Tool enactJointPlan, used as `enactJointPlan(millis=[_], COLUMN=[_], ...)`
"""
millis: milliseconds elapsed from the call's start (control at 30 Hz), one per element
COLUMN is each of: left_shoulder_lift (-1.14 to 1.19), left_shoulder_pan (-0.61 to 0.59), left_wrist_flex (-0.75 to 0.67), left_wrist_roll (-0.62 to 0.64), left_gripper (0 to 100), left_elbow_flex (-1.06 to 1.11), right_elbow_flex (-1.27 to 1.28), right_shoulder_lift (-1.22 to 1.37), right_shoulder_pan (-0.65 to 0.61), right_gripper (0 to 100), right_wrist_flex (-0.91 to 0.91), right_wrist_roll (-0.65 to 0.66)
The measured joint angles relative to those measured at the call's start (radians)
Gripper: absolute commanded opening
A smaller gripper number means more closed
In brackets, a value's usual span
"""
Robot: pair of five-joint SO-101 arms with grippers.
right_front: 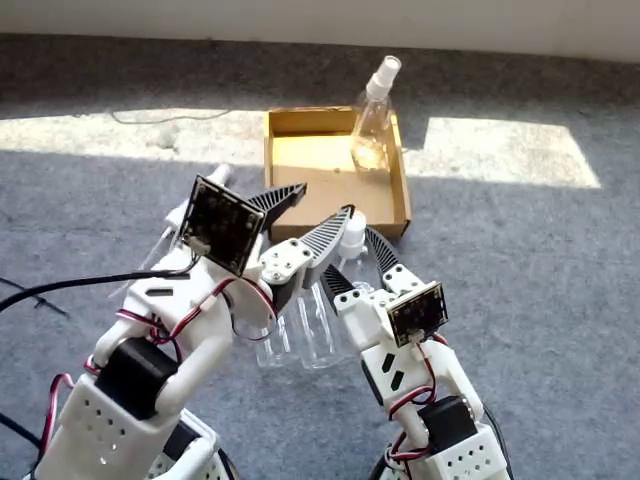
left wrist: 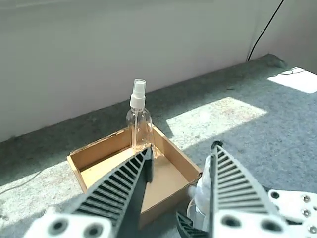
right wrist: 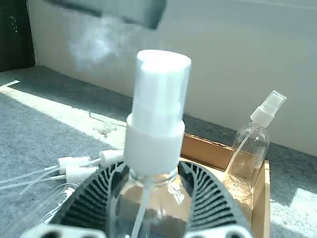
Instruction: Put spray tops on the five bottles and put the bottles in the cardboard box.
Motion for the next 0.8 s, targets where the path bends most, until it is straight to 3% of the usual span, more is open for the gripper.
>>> enactJointPlan(millis=[600, 800], left_shoulder_lift=[-0.005, -0.009], left_shoulder_pan=[-0.009, -0.012], left_wrist_flex=[-0.032, 0.046], left_wrist_roll=[-0.084, -0.087], left_gripper=[18, 18], left_elbow_flex=[0.063, -0.157], right_elbow_flex=[0.0, 0.0], right_shoulder_lift=[0.0, 0.0], right_shoulder_pan=[0.006, 0.201], right_gripper=[0.4, 0.4], right_wrist_flex=[0.002, 0.002], right_wrist_roll=[0.002, 0.002])
